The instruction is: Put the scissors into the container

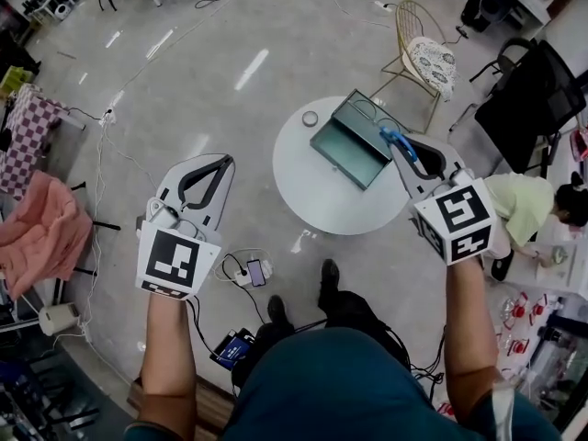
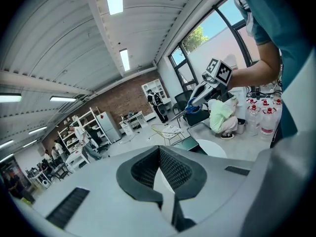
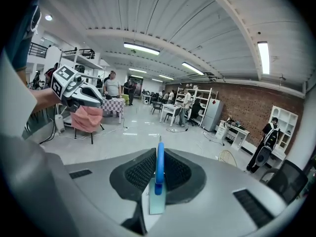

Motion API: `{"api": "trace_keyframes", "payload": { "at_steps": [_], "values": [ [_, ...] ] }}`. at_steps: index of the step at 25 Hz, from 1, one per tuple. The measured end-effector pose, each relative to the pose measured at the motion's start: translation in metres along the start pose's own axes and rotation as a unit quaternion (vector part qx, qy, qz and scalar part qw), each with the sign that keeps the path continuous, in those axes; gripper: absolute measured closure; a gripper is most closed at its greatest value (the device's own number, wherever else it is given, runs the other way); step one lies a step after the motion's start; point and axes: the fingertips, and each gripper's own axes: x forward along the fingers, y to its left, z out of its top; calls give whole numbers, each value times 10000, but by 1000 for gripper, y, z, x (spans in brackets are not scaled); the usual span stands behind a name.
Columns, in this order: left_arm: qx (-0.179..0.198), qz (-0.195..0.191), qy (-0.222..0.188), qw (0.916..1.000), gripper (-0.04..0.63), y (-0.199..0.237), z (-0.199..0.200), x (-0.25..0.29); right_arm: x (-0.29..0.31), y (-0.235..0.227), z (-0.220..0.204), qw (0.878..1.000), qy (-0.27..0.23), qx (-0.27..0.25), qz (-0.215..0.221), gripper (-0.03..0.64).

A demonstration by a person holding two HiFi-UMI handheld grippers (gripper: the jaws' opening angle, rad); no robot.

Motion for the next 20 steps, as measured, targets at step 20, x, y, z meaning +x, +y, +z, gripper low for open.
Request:
{"api": "trace_keyframes", "payload": {
  "at_steps": [20],
  "values": [
    [-216,-143,295,9992,578,-23,-63,64,90,-15,-97,9984,516,123,216,563]
  ]
}}
